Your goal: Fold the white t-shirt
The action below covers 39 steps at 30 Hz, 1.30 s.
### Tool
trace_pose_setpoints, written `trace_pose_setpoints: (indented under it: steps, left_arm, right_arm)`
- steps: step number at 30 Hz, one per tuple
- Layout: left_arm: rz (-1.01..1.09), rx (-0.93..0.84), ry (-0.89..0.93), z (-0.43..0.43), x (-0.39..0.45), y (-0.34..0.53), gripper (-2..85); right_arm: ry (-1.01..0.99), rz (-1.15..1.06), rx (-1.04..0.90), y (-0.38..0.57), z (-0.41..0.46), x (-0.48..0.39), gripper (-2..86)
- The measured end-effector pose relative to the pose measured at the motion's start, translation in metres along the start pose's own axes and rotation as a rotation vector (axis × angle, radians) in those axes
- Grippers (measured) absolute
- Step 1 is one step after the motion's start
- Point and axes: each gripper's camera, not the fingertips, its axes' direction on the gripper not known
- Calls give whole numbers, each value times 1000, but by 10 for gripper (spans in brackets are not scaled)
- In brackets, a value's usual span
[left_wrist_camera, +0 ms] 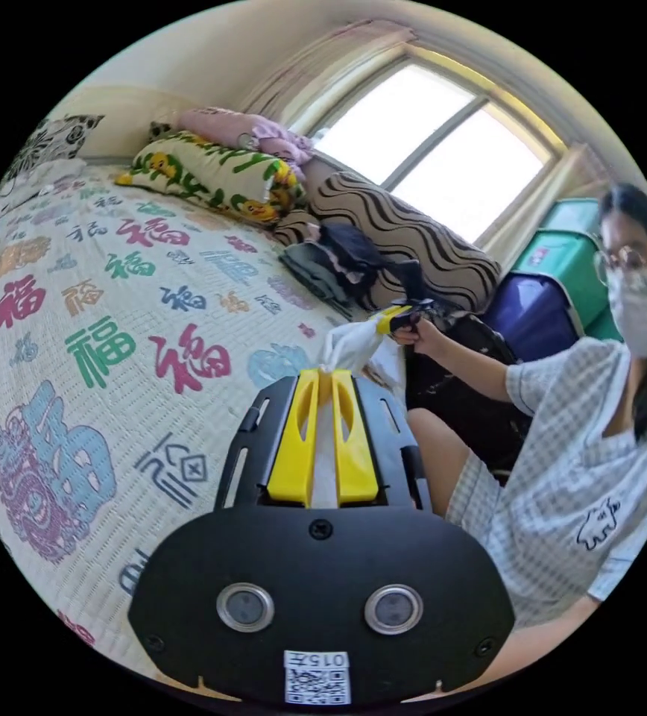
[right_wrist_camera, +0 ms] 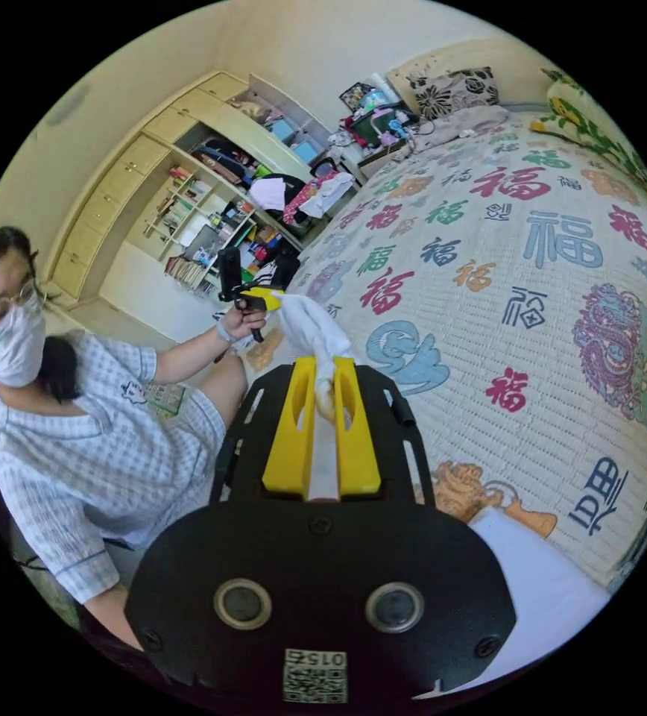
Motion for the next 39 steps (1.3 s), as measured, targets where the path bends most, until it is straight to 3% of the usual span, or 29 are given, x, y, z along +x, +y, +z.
trace_pose_setpoints:
  steps: [4, 10, 17, 21, 23, 27, 29, 34, 39]
  left_arm:
    - [33, -77, 2, 18, 47, 45, 11]
    - [-11, -356, -143, 82, 77, 108, 27]
    - [-31, -362, -105, 58, 102, 100, 53]
    - [-12, -182, -113, 37, 114, 78, 50]
    - [-22, -176, -128, 51, 110, 74, 49]
    - [-72, -408, -173, 108, 82, 99, 22]
    - [-118, -405, -160, 105, 73, 114, 6]
    - [-201, -412, -187, 72, 64, 129, 1]
    - [-171, -209, -203, 26, 61, 94, 51]
  right_arm:
    - [14, -59, -92, 56, 27, -46, 49]
    - [132, 99, -263, 102, 90, -52, 56]
    - [178, 133, -321, 95, 83, -75, 70]
    - [198, 84, -169, 78, 70, -98, 65]
    - [172, 39, -111, 63, 85, -104, 54]
    - [195, 84, -361, 53, 148, -87, 7]
    - [181, 138, -445, 63, 169, -81, 0]
    - [188, 247, -404, 72, 157, -86, 2]
    - [300, 293, -175, 50, 118, -90, 58]
